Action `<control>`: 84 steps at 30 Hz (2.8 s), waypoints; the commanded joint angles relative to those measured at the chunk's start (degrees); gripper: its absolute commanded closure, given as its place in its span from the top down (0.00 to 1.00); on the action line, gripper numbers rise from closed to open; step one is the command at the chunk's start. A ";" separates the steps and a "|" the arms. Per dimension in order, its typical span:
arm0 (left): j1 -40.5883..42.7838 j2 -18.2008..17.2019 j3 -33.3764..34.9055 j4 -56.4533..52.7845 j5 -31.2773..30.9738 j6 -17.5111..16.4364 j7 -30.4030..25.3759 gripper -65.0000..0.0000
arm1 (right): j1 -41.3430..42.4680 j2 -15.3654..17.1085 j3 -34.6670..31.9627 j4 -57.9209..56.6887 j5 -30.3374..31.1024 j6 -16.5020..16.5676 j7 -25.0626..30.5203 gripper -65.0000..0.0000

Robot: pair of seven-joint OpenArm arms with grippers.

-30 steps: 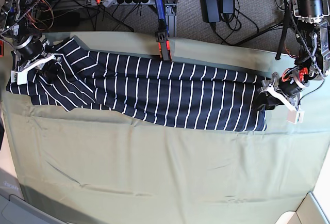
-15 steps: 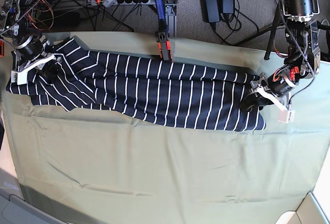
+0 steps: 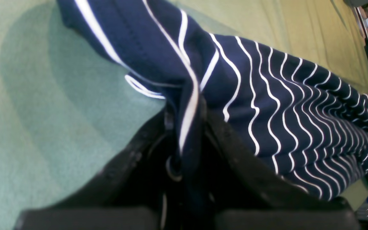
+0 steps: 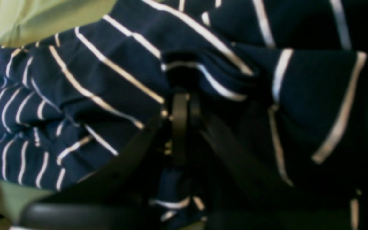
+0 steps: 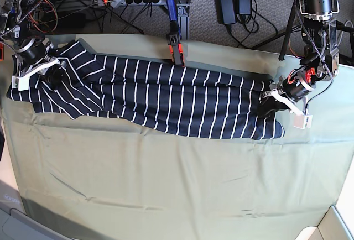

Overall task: Fold the T-shirt properly
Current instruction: 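Regrasp the strip's end with the left gripper, then lift the held end with the left gripper and carry it toward the right gripper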

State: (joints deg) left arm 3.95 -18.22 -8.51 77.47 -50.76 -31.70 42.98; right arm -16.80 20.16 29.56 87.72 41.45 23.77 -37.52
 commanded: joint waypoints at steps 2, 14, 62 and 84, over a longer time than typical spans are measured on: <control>-1.11 -0.92 -0.13 0.79 -0.83 -2.43 -1.84 0.00 | 0.24 1.07 0.48 0.66 2.47 3.96 0.83 0.00; -8.13 -1.14 -0.13 0.81 4.94 -2.40 -1.81 0.00 | 0.26 1.07 7.76 4.57 9.03 4.07 -1.90 0.00; -11.96 12.57 29.05 18.80 23.10 1.53 -1.81 0.00 | 0.26 0.92 12.15 4.85 10.38 4.11 -3.15 0.66; -8.26 17.79 40.79 14.29 34.49 4.09 -7.21 0.00 | 2.16 0.74 12.15 4.83 9.51 4.11 -3.02 0.66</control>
State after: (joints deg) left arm -3.31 -1.34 32.29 90.74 -15.25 -28.27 37.47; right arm -15.05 19.84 41.15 91.55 50.04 23.77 -42.04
